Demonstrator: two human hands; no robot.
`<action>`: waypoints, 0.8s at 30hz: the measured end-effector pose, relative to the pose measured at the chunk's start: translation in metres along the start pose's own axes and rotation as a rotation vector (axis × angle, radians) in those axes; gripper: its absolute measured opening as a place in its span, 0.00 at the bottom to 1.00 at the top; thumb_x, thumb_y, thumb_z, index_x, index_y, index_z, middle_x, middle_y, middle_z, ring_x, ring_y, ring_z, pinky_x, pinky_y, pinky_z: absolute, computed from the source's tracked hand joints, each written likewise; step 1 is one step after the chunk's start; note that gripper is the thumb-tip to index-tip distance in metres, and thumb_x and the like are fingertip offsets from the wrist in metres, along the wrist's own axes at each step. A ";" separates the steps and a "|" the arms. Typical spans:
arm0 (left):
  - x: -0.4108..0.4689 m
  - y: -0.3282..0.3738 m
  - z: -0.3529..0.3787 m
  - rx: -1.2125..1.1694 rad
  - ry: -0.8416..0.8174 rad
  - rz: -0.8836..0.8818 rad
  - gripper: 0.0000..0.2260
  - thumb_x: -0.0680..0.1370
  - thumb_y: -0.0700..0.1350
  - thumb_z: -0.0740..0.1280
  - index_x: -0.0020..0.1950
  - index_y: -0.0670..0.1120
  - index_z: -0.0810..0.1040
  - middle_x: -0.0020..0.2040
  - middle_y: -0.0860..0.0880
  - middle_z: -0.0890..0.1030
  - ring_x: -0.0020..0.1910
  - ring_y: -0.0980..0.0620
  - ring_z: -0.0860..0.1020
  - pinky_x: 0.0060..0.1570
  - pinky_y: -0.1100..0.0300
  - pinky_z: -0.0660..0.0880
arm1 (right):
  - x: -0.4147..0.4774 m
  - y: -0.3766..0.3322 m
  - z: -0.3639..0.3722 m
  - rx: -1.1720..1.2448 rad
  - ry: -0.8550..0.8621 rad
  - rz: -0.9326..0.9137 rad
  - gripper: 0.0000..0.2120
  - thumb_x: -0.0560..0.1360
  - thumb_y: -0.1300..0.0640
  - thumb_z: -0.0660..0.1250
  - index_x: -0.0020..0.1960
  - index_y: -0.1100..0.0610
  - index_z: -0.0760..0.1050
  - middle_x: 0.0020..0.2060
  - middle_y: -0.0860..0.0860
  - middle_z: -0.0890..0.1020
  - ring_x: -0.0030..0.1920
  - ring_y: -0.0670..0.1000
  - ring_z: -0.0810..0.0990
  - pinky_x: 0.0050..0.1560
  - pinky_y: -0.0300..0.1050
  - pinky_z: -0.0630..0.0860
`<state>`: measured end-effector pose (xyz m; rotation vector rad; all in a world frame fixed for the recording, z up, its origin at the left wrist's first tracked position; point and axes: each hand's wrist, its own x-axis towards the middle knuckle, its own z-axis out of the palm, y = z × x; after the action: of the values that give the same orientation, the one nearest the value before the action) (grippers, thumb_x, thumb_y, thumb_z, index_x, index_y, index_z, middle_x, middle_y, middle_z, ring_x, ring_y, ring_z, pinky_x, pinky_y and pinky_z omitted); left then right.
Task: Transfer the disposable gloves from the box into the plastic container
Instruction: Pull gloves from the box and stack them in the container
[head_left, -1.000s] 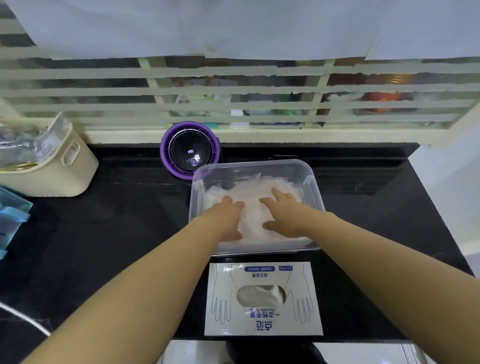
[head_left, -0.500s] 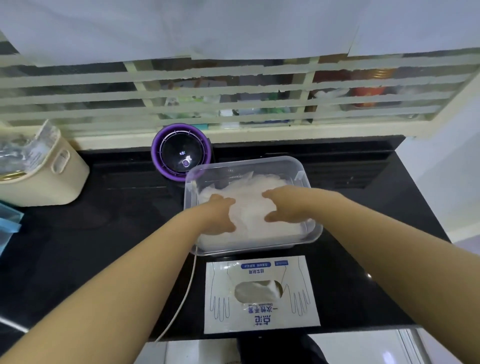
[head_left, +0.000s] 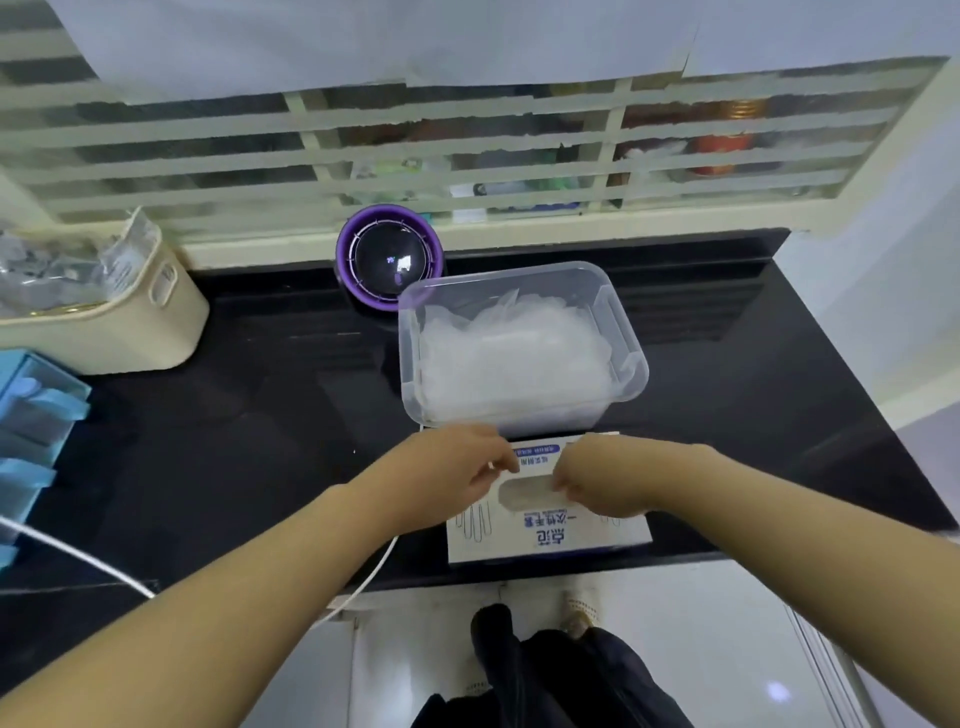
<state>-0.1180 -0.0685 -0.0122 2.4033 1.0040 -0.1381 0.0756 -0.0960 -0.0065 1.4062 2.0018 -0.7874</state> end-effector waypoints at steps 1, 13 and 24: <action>-0.001 -0.002 0.007 0.042 -0.061 -0.008 0.13 0.81 0.46 0.61 0.65 0.55 0.76 0.64 0.58 0.72 0.59 0.56 0.74 0.58 0.58 0.72 | 0.002 -0.002 0.004 -0.032 -0.002 0.012 0.13 0.78 0.65 0.55 0.58 0.59 0.75 0.46 0.51 0.77 0.38 0.50 0.72 0.39 0.43 0.71; -0.002 -0.021 0.047 0.297 -0.166 0.037 0.25 0.79 0.52 0.63 0.75 0.61 0.61 0.79 0.52 0.50 0.77 0.50 0.52 0.72 0.55 0.60 | 0.044 0.001 0.024 -0.466 0.266 -0.230 0.10 0.81 0.47 0.54 0.53 0.50 0.71 0.27 0.48 0.66 0.26 0.49 0.65 0.26 0.40 0.58; -0.004 -0.023 0.050 0.276 -0.168 0.029 0.25 0.80 0.52 0.63 0.75 0.59 0.61 0.79 0.53 0.50 0.77 0.51 0.50 0.71 0.53 0.61 | 0.036 0.007 0.040 -0.176 0.586 -0.251 0.08 0.78 0.55 0.62 0.41 0.53 0.74 0.29 0.50 0.76 0.28 0.52 0.67 0.30 0.43 0.63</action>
<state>-0.1314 -0.0832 -0.0632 2.5985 0.9224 -0.4892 0.0765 -0.1008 -0.0609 1.4057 2.6565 -0.2945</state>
